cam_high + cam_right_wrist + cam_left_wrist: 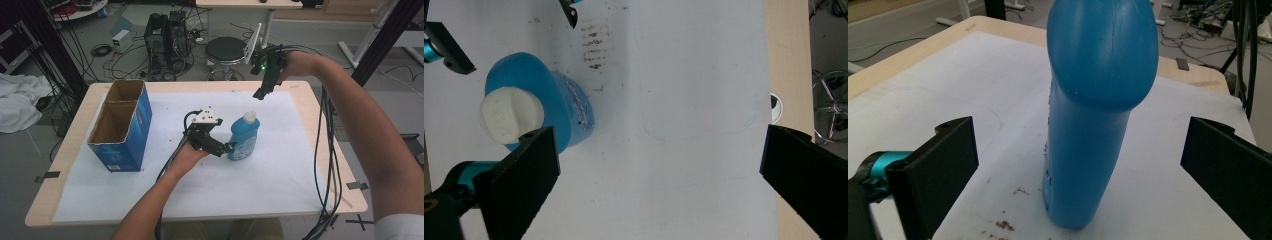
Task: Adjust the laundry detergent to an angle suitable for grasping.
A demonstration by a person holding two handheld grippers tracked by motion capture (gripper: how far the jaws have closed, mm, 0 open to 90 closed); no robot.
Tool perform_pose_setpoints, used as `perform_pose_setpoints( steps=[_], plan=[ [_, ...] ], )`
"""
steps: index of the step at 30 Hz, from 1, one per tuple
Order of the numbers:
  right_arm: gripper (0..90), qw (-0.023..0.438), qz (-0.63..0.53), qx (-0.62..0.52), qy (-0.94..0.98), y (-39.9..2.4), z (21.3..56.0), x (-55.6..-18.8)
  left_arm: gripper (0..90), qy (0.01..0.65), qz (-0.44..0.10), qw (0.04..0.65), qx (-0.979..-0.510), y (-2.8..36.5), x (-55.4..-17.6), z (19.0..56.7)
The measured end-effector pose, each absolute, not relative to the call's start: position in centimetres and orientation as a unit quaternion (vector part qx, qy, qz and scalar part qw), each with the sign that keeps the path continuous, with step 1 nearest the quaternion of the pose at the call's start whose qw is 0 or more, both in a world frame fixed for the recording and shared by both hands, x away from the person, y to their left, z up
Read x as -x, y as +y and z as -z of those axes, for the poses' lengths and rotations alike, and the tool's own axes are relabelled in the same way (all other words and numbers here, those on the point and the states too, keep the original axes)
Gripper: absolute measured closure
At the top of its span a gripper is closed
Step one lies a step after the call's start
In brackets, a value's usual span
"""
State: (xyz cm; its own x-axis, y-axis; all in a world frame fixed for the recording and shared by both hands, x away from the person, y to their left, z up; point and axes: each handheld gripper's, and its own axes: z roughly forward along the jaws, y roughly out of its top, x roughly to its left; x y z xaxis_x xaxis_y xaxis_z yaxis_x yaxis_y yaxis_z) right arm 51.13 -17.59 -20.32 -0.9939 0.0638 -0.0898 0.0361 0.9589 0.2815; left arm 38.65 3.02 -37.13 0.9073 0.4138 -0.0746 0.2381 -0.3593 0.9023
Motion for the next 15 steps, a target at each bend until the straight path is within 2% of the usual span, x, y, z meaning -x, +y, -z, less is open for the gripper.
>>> perform_pose_setpoints(
  steps=[15],
  plan=[
    [1.6, 0.05, -0.149, -0.021, 0.987, -17.4, 20.2, -51.2, 1.8, 0.22, -0.088, 0.551, -0.801, 0.4, -38.7, 38.9]
  ],
)
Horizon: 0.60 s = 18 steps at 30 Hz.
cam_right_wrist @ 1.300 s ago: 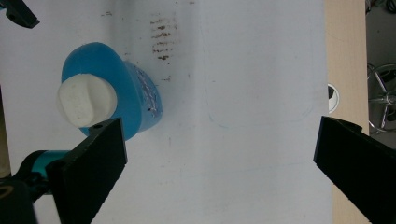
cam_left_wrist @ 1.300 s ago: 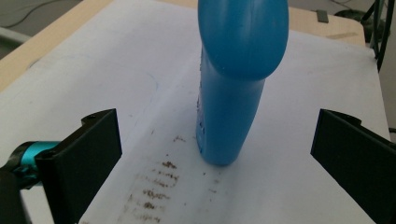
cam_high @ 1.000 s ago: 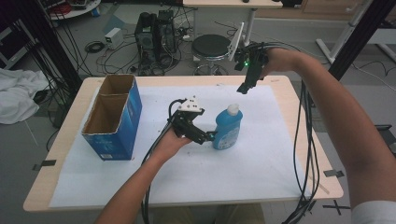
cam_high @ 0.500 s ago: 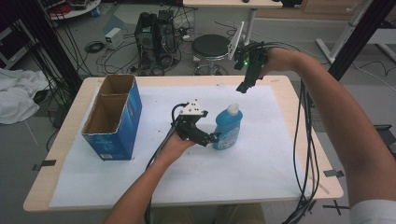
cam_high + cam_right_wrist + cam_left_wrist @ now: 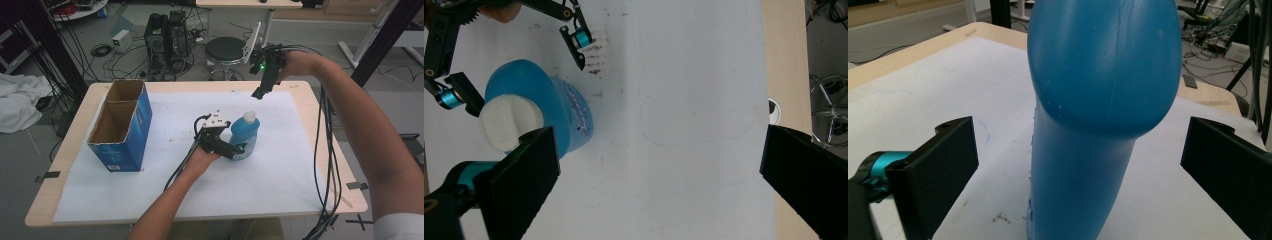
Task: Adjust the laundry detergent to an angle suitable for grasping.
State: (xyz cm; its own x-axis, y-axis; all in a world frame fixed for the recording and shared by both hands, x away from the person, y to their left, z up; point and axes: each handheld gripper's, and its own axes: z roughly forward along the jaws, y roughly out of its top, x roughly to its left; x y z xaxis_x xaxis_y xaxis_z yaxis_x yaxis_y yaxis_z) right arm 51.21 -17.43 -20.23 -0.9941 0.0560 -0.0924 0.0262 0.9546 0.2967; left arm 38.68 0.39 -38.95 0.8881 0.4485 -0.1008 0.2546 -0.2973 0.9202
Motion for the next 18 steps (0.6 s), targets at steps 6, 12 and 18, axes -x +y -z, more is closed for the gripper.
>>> perform_pose_setpoints(
  steps=[6, 12, 18],
  plan=[
    [1.6, 0.05, -0.149, -0.019, 0.987, -17.4, 20.2, -51.3, 1.7, 0.219, -0.088, 0.553, -0.799, -0.1, -38.8, 39.2],
    [1.6, 0.051, -0.149, -0.018, 0.987, -17.2, 20.1, -51.2, 1.8, 0.227, -0.092, 0.552, -0.797, -1.1, -39.1, 39.7],
    [1.6, 0.054, -0.149, -0.023, 0.987, -17.2, 19.9, -51.1, 1.8, 0.242, -0.093, 0.555, -0.791, -1.5, -39.2, 40.0]
  ],
)
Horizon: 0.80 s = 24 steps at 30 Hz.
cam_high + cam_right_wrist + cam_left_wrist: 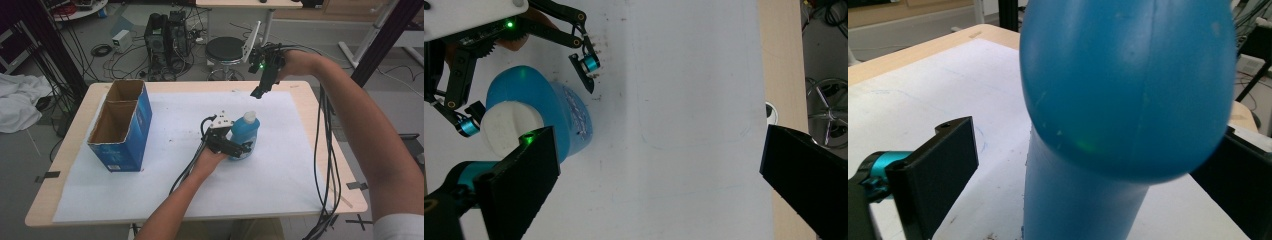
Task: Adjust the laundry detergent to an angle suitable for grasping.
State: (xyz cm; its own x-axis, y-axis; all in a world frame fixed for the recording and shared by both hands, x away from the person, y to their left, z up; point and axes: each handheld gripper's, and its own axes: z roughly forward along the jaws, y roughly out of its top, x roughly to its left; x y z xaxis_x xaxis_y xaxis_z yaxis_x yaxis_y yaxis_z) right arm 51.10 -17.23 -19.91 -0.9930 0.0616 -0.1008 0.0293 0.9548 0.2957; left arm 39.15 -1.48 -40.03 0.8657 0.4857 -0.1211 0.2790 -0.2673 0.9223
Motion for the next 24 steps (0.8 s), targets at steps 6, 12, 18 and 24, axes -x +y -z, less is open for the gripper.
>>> perform_pose_setpoints(
  steps=[6, 12, 18, 24],
  plan=[
    [1.6, 0.053, -0.152, -0.023, 0.987, -17.14, 19.89, -51.08, 1.8, 0.244, -0.102, 0.551, -0.791, -2.05, -39.29, 40.35],
    [1.6, 0.052, -0.152, -0.022, 0.987, -17.12, 19.94, -51.16, 2.6, 0.249, -0.097, 0.561, -0.783, -2.37, -39.33, 40.62],
    [1.6, 0.053, -0.155, -0.02, 0.986, -17.1, 19.97, -51.16, 5.6, 0.244, -0.098, 0.563, -0.784, -2.44, -39.25, 40.62],
    [1.6, 0.054, -0.156, -0.022, 0.986, -17.25, 19.9, -51.18, 6.6, 0.244, -0.097, 0.563, -0.784, -2.43, -39.33, 40.77]
  ],
)
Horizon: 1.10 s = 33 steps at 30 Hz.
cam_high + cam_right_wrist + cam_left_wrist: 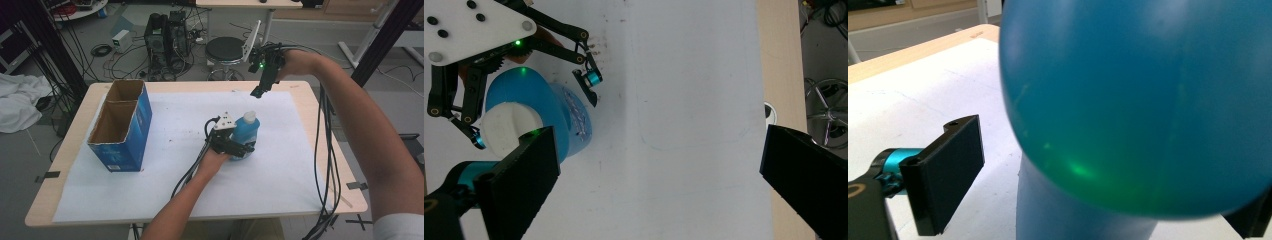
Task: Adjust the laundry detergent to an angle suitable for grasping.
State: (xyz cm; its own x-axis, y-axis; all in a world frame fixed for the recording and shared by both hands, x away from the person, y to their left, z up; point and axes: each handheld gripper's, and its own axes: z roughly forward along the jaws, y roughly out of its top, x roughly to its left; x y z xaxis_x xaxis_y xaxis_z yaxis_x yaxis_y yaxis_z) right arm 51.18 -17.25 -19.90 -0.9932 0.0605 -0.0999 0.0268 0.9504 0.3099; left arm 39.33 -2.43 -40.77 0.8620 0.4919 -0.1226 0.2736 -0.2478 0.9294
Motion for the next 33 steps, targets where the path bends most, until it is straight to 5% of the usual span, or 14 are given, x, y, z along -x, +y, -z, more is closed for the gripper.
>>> perform_pose_setpoints(
  steps=[9, 33],
  plan=[
    [1.6, 0.057, -0.156, -0.021, 0.986, -17.39, 19.76, -51.19, 22.0, 0.229, -0.102, 0.571, -0.782, -2.37, -39.13, 40.91],
    [1.6, 0.062, -0.166, -0.003, 0.984, -17.34, 19.75, -51.45, 32.1, 0.243, -0.105, 0.581, -0.77, -2.2, -39.11, 41.37]
  ],
)
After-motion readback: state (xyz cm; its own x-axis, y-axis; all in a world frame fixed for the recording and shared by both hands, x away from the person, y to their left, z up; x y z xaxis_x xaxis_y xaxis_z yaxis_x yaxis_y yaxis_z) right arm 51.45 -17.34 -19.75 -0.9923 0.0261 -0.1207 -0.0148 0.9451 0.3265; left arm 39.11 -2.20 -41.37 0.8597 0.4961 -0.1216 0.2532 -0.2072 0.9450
